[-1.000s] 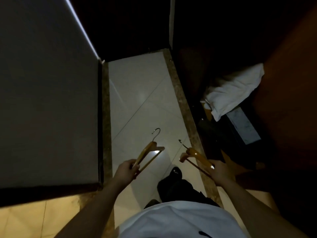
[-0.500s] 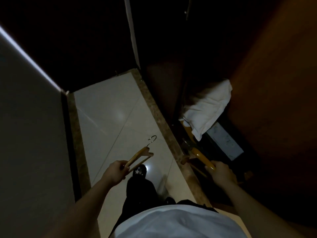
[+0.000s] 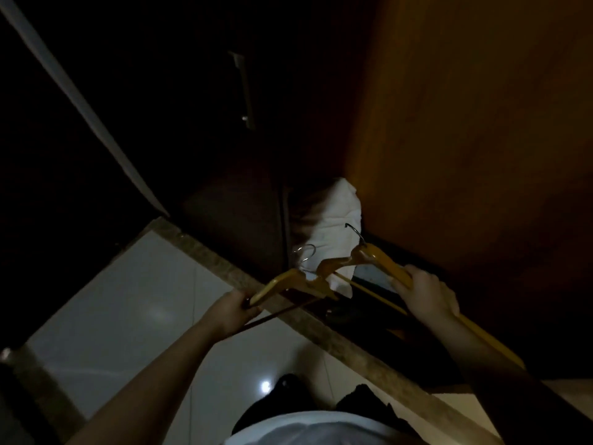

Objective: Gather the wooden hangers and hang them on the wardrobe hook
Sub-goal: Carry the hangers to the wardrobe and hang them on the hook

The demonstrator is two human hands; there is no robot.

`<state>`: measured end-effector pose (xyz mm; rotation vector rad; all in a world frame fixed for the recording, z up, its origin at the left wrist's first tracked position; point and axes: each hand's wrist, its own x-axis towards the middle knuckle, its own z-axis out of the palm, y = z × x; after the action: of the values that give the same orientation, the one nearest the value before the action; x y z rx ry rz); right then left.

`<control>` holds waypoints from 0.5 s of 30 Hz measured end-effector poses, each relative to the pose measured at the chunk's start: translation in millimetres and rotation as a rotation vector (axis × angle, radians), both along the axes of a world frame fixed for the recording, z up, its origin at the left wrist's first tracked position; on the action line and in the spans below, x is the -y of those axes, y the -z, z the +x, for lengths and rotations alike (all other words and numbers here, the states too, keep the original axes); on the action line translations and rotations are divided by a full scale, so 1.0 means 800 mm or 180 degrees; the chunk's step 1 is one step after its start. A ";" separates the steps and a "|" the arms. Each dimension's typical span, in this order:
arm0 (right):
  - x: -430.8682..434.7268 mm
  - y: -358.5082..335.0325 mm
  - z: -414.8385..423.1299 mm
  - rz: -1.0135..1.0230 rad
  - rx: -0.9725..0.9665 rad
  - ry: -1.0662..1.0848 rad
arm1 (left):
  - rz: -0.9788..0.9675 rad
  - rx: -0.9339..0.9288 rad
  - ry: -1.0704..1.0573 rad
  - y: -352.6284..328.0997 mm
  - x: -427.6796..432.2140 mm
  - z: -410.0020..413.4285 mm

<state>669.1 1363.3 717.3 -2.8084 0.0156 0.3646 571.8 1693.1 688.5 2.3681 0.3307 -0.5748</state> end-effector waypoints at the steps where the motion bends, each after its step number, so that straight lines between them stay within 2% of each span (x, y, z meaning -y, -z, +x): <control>1: -0.005 -0.007 0.005 -0.0013 0.0104 0.0085 | 0.0033 0.0055 0.0184 -0.013 -0.007 0.020; 7: 0.005 -0.070 0.019 0.0254 0.0449 0.0458 | 0.0581 0.0399 0.1068 -0.095 -0.007 0.118; 11: 0.027 -0.135 0.032 0.0447 0.0653 0.0526 | 0.0367 0.0676 0.1496 -0.157 0.027 0.164; 15: 0.056 -0.206 0.043 0.0624 0.0837 0.0579 | 0.0210 0.1205 0.1905 -0.222 0.072 0.201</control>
<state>703.7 1318.4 882.4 -2.6117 0.1665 -0.0448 732.4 1635.8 865.7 2.5666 -0.5516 -0.3615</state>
